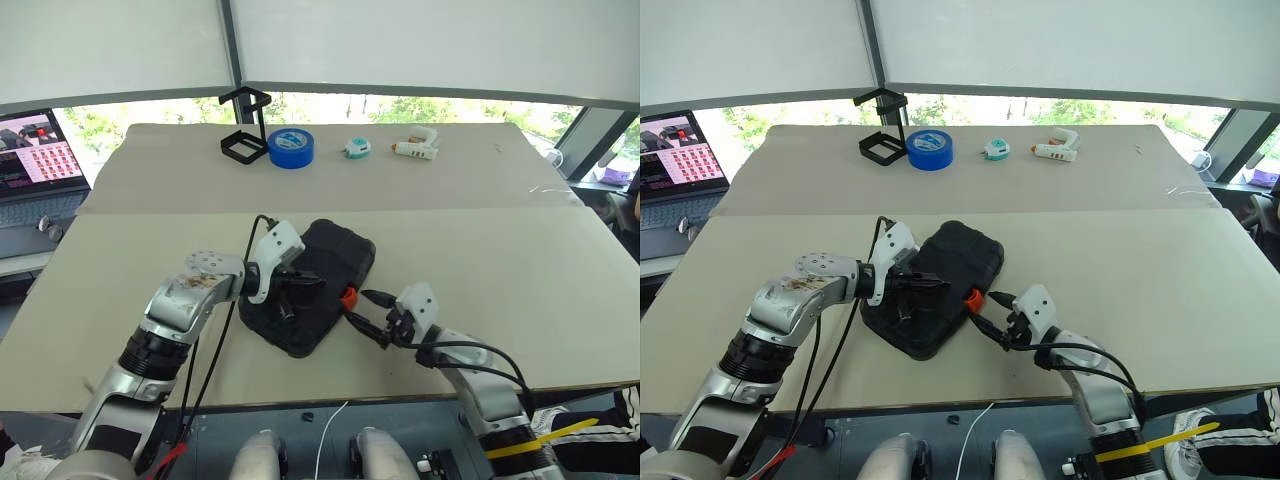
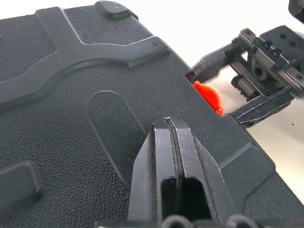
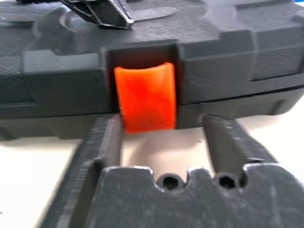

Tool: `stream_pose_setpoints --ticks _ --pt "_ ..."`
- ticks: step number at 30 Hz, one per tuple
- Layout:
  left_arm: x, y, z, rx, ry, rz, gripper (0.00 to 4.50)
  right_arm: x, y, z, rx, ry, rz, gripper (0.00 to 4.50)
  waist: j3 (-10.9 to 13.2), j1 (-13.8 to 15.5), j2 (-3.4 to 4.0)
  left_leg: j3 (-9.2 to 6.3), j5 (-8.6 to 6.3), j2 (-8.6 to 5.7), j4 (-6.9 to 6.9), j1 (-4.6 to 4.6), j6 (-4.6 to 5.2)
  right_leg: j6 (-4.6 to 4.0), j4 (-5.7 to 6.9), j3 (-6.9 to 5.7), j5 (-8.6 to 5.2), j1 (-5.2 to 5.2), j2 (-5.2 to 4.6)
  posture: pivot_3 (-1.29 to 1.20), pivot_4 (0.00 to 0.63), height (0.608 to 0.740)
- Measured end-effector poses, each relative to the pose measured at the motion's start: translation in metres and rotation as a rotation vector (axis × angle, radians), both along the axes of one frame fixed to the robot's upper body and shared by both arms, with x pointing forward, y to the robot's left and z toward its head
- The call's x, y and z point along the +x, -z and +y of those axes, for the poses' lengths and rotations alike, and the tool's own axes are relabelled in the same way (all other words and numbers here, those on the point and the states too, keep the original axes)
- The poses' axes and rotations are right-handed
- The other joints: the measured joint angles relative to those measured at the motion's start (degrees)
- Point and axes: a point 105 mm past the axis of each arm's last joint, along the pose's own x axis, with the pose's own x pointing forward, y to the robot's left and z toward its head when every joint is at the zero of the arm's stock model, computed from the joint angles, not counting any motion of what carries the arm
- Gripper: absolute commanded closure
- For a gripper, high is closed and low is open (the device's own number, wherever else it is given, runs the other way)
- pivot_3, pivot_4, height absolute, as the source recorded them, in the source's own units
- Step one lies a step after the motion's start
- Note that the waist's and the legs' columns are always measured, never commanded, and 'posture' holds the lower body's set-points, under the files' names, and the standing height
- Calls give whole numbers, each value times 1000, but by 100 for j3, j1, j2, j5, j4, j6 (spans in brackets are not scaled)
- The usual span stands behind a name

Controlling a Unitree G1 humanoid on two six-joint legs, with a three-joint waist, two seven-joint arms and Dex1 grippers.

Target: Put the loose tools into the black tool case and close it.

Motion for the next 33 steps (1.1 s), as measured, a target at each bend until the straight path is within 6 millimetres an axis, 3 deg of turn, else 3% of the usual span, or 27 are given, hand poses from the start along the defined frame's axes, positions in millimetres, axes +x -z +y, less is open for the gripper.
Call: stream_pose_setpoints --ticks 2,7,9,13,33 --pt "0 0 0 -1 0 0 4500 -3 3 -6 -28 -14 10 986 0 5 0 0 0 -1 0 0 0 0 0 1 0 0 -1 0 150 740" --pt "0 1 0 -1 -2 3 4500 -9 3 -17 -82 -71 22 2551 0 7 -1 0 0 -2 0 6 0 1 -1 0 0 7 2 0 150 740" --pt "1 1 0 -2 -2 4 4500 -10 3 -15 -86 -93 21 3367 0 9 0 -1 0 -2 0 8 0 1 -2 0 0 10 2 0 150 740" --pt "1 1 -1 -4 -3 7 4500 -6 -6 -5 -79 -117 -21 4486 0 12 0 0 0 -1 0 9 0 1 -3 0 -1 13 0 0 150 740" --pt "2 2 -1 -6 -12 10 4500 6 -7 7 -61 -130 -54 4486 0 -38 -1 -1 0 5 -2 33 0 -2 -3 0 -2 33 5 0 150 740"
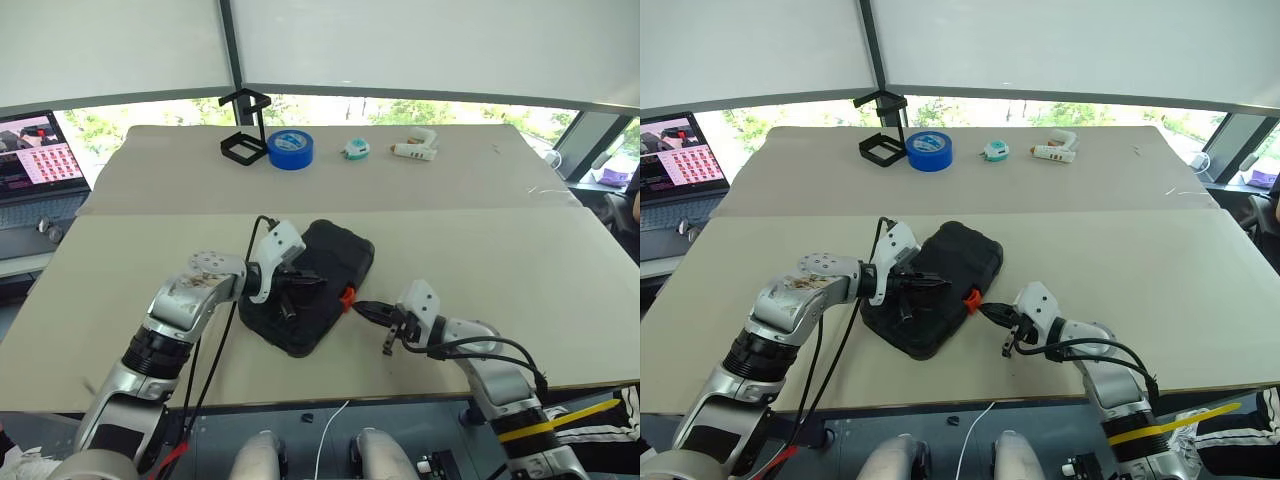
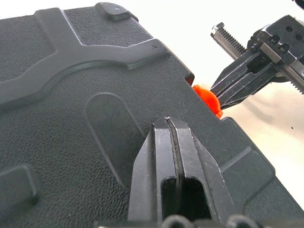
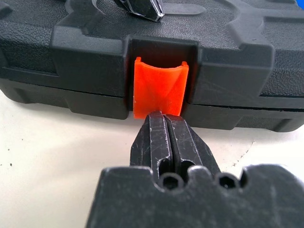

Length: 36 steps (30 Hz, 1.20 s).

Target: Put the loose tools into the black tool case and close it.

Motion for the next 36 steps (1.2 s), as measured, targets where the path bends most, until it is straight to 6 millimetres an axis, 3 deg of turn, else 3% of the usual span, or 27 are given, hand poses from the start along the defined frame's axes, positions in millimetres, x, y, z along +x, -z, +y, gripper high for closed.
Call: stream_pose_setpoints --ticks 22,26,27,28,32,36 --pt "1 1 2 7 -14 0 4500 6 12 25 36 -38 134 4486 0 -133 0 -8 -1 11 -10 18 -1 -26 8 22 8 -8 23 0 150 740" --pt "-2 -1 5 -39 -25 9 4500 3 9 20 12 -48 122 4486 0 -129 1 -4 -1 9 -14 -6 -1 -25 8 30 8 -38 18 0 150 740" --pt "-3 -1 7 -58 -34 15 3980 1 8 19 7 -57 115 4500 1 -134 1 -1 -1 9 -18 -19 -1 -24 8 36 8 -53 19 0 150 740" --pt "-6 -3 12 -91 -34 3 3897 -3 3 16 1 -76 99 4500 2 -131 2 -3 -1 7 -22 -22 -2 -23 7 37 8 -56 21 0 150 740" --pt "-19 -9 31 -181 -29 -43 2441 -10 -12 -7 -1 -76 64 3394 12 -109 5 1 -2 -1 -50 -20 -5 -21 -1 41 6 -61 10 0 150 740" --pt "-26 -17 80 -189 -151 -129 1211 -14 -16 -45 -70 -38 68 2067 42 -78 6 6 -2 -5 -63 -27 -5 -21 -12 35 5 -69 -3 0 150 740"
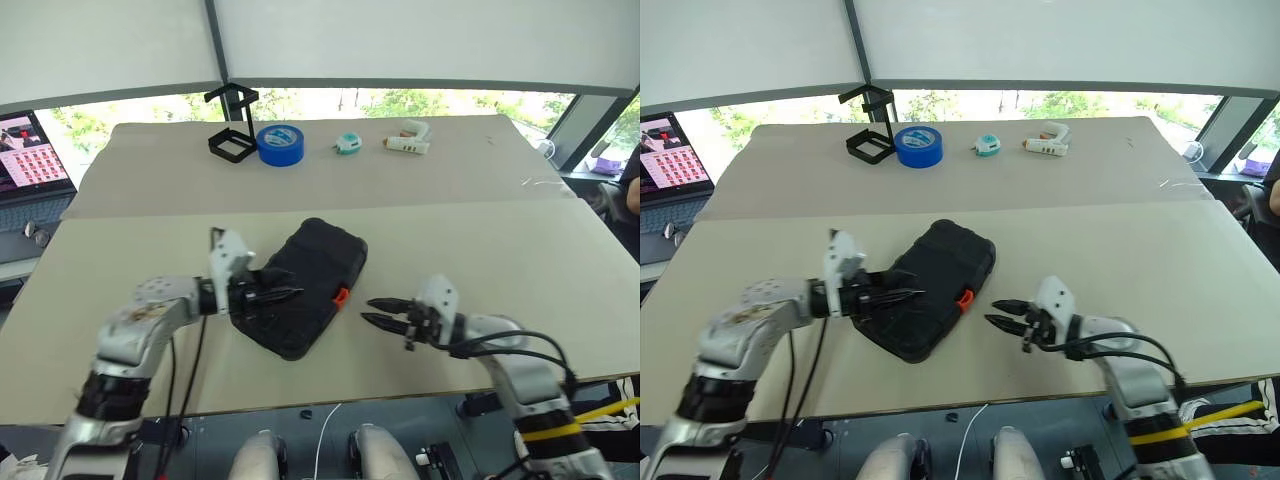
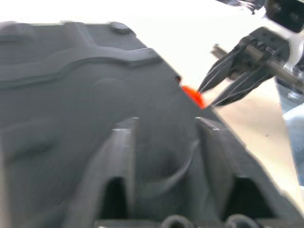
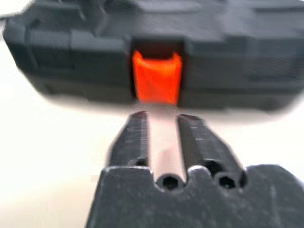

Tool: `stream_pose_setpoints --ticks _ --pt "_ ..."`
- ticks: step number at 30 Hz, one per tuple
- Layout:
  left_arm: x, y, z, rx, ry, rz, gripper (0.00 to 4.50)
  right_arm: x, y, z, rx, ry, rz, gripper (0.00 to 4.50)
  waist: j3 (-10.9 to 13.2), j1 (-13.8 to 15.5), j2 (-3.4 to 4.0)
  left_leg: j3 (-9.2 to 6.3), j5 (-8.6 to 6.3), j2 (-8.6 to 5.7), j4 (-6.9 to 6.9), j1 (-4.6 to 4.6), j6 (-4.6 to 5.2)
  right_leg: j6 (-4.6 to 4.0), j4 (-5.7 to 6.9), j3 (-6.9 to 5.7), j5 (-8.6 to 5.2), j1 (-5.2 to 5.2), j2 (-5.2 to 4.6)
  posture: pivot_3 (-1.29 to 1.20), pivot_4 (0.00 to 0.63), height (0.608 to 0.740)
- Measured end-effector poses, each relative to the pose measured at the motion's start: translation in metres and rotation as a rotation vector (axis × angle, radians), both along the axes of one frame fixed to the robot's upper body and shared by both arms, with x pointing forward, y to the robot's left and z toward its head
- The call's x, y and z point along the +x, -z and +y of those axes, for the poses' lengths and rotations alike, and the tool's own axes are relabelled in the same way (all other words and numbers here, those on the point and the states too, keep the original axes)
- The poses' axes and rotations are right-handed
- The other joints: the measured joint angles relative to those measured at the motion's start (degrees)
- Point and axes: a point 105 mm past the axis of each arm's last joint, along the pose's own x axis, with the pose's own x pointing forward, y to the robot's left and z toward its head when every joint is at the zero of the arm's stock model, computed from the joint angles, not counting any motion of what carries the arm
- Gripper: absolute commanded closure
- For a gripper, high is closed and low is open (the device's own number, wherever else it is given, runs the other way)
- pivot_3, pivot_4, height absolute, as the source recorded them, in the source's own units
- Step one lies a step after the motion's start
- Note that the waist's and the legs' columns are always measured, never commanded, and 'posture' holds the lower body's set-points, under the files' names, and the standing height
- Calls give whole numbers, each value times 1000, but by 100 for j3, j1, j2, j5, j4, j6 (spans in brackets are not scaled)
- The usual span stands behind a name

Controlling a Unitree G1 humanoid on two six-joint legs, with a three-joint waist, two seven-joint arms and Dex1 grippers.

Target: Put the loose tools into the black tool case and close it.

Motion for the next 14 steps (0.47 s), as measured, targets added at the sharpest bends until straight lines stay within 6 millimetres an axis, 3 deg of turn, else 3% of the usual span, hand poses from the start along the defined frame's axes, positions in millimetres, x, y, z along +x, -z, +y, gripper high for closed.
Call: stream_pose_setpoints --ticks 3,4,6,9,12,14 --pt "-8 0 26 18 -87 -41 250 -1 -5 -13 -37 -2 -20 1101 12 27 -3 6 0 -1 0 -23 0 1 -5 -4 0 -22 -6 0 150 740" --pt "-16 3 45 74 -140 -80 8 -1 -7 -23 -68 -5 -40 770 12 23 -4 9 0 -1 0 -40 0 2 -7 -3 0 -37 -7 0 150 740" --pt "-27 3 69 143 -200 -135 0 0 -8 -43 -114 23 -60 67 12 49 -5 16 -1 -5 0 -70 -1 3 -7 0 0 -73 -15 0 150 740" --pt "-51 25 104 300 -260 -119 0 -1 -9 -63 -142 14 -112 22 14 115 -4 27 -1 -4 -2 -73 0 2 -14 -2 0 -79 -13 0 150 740" --pt "-75 47 117 335 -268 -57 0 0 -3 -73 -141 10 -95 22 22 157 -11 24 0 -2 2 -78 -1 2 -13 -10 0 -80 -17 0 150 740" --pt "-82 48 121 339 -276 -58 0 1 -1 -78 -142 19 -87 22 23 199 -13 24 0 -1 7 -78 -1 1 -13 -13 0 -79 -20 0 150 740"
